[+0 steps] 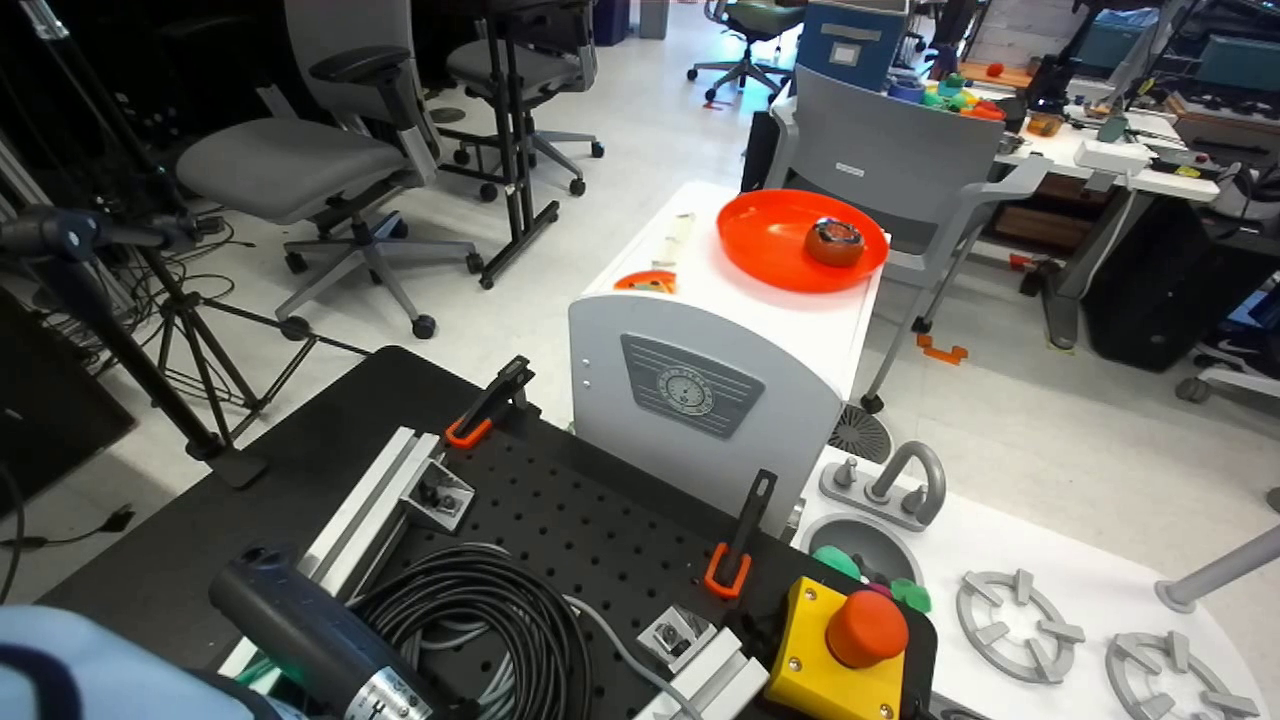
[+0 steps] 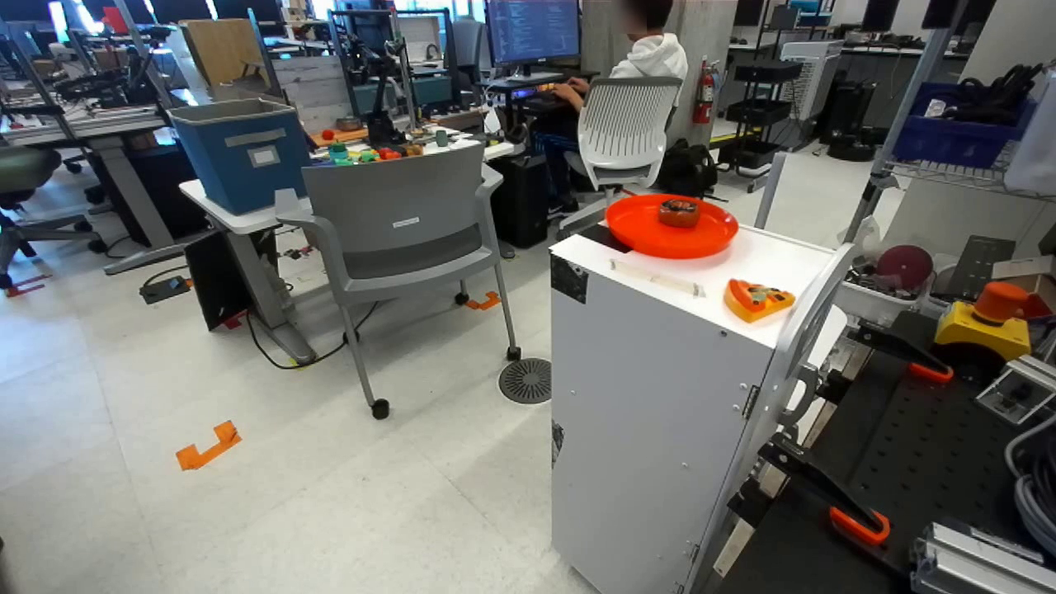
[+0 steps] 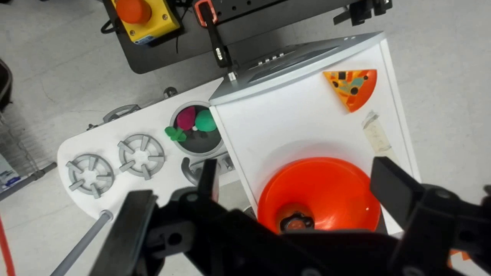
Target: Remove the donut from the plate
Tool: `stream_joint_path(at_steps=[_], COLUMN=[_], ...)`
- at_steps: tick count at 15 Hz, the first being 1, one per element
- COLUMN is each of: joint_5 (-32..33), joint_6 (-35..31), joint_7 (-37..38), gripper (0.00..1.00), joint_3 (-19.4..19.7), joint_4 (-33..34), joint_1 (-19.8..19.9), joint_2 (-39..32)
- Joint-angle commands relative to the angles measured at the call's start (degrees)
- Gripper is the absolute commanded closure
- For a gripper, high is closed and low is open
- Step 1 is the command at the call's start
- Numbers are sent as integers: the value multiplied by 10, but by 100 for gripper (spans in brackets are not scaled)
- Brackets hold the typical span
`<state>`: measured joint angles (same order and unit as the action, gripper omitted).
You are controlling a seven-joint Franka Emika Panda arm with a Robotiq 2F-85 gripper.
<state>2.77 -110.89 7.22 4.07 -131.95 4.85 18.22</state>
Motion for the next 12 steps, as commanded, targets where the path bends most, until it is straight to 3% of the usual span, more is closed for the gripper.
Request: stream_joint_path(at_steps=[1,5,12], joint_5=[44,58,-1], joint_6=[-33,-69,-101], joint_7=[46,48,31], gripper=[0,0,0], joint_3=[-15,-12,-1], joint_4=[18,25,63], joint_1=[12,8,1], joint_2=[-26,-41,-80])
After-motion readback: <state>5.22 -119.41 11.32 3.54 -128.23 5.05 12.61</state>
